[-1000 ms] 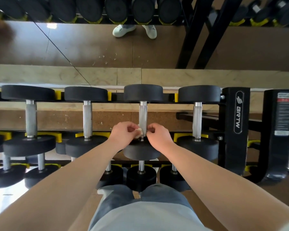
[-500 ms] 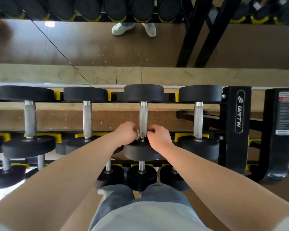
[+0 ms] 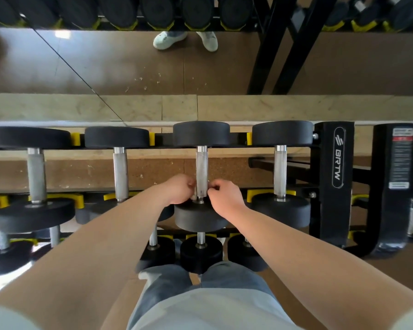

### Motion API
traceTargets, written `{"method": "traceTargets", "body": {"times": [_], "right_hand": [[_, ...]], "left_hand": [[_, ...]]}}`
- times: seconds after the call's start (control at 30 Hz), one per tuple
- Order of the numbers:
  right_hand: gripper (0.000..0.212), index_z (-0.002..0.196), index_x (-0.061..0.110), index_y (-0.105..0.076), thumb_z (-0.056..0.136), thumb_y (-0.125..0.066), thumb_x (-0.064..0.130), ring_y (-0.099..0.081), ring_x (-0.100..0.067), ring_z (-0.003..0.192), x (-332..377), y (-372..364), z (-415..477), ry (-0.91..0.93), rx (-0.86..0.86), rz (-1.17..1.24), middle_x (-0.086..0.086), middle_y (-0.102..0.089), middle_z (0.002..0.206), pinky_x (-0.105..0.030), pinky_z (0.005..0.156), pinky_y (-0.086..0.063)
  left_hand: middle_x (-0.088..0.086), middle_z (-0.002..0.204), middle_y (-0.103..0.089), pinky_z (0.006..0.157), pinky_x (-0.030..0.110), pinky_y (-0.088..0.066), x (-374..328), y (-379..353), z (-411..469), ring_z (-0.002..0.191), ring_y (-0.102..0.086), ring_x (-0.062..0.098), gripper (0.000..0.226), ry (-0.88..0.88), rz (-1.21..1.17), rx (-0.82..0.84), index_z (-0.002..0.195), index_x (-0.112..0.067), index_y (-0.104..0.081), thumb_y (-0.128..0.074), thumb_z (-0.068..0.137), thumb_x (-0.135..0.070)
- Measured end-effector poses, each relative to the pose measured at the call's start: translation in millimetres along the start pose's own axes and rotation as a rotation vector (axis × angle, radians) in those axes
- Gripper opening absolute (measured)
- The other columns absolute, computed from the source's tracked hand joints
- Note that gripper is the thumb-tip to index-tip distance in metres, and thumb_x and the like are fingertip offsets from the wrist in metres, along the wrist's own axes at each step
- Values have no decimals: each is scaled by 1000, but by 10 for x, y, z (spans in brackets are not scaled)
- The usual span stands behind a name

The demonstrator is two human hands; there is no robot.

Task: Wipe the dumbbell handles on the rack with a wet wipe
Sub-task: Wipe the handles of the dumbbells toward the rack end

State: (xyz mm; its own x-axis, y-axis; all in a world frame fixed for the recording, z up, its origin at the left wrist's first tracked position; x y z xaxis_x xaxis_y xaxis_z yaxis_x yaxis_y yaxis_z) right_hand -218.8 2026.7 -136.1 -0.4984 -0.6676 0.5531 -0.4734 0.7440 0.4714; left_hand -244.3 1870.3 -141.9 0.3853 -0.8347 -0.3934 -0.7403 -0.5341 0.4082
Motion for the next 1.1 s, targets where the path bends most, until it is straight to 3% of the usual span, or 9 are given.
{"method": "traceTargets", "body": {"times": [0.2, 0.3, 0.37, 0.5, 0.53, 0.6, 0.8, 0.93, 1.1], "right_hand": [[29, 126, 23, -66, 103, -50, 16, -55, 3, 79, -78, 37, -5, -33, -48, 90, 8, -64, 118, -12, 58, -38], [29, 125, 23, -67, 103, -49, 15, -57, -2, 88, -101, 23, -12, -25, -63, 102, 5, -65, 124, -10, 62, -37], [29, 124, 23, -68, 103, -50, 15, -57, -5, 94, -106, 21, -6, -22, -61, 93, 5, -66, 125, -11, 65, -37], [26, 120, 23, -70, 103, -51, 17, -56, -3, 87, -92, 5, 9, -17, -50, 60, 5, -67, 121, -12, 62, -37], [25, 119, 24, -70, 103, -51, 18, -55, -1, 85, -87, 4, 9, -19, -48, 50, 5, -67, 119, -13, 61, -37], [25, 118, 24, -70, 103, -51, 18, -53, -1, 83, -80, 11, 14, -20, -39, 37, 6, -67, 117, -13, 60, -36], [27, 121, 23, -70, 103, -51, 19, -54, 0, 77, -54, 23, 6, -21, -20, 15, 6, -65, 108, -15, 60, -41], [27, 118, 24, -72, 102, -51, 18, -53, 1, 75, -44, 17, -4, -14, -34, 15, 10, -62, 104, -15, 59, -40], [24, 116, 23, -71, 103, -52, 20, -60, -5, 82, -40, 21, -37, -11, -38, 26, 6, -67, 102, -20, 62, -43]], "left_hand": [[17, 118, -69, 77, 32, -61, -48, 39, 204, 98, -71, 23, 30, 68, -1026, -69, 127, -8, -60, -48, 103, 2], [16, 118, -68, 86, 38, -57, -206, 80, 227, 102, -67, 24, 28, 46, -1404, -134, 113, -15, -63, -43, 104, 3], [13, 118, -68, 90, 38, -55, -157, 60, 244, 104, -67, 23, 30, 16, -1314, -66, 121, -15, -63, -42, 105, 0], [-2, 118, -69, 99, 36, -50, 73, -13, 120, 109, -65, 19, 34, -17, -406, 53, 129, -26, -65, -58, 99, -11], [-3, 116, -70, 101, 36, -49, 112, -46, 100, 109, -65, 19, 32, -11, -320, 54, 126, -25, -68, -60, 98, -12], [1, 113, -73, 101, 39, -53, 159, -106, 91, 106, -69, 19, 28, 6, -413, 2, 122, -22, -72, -62, 97, -11], [3, 113, -74, 93, 31, -59, -57, 156, 16, 103, -72, 14, 17, -23, -1307, -395, 112, -15, -72, -69, 96, -16], [-7, 95, -75, 85, 31, -60, -193, 160, -77, 88, -73, 10, 19, -51, -819, -484, 98, -23, -73, -81, 85, -34], [-10, 82, -73, 78, 29, -61, -226, -37, -250, 77, -71, 6, 14, -37, -566, -452, 83, -25, -76, -85, 80, -35]]}}
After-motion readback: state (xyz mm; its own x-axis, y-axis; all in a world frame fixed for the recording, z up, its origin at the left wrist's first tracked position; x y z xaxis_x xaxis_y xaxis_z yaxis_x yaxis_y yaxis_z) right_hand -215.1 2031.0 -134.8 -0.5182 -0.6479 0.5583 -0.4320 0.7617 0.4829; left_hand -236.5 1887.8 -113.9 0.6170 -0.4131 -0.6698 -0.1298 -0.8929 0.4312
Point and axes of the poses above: each hand's wrist, its own z-axis towards the middle knuckle, its own y-axis out of the back of the hand, x = y × z, the point moved 2 cm from there along z, towards the middle knuckle
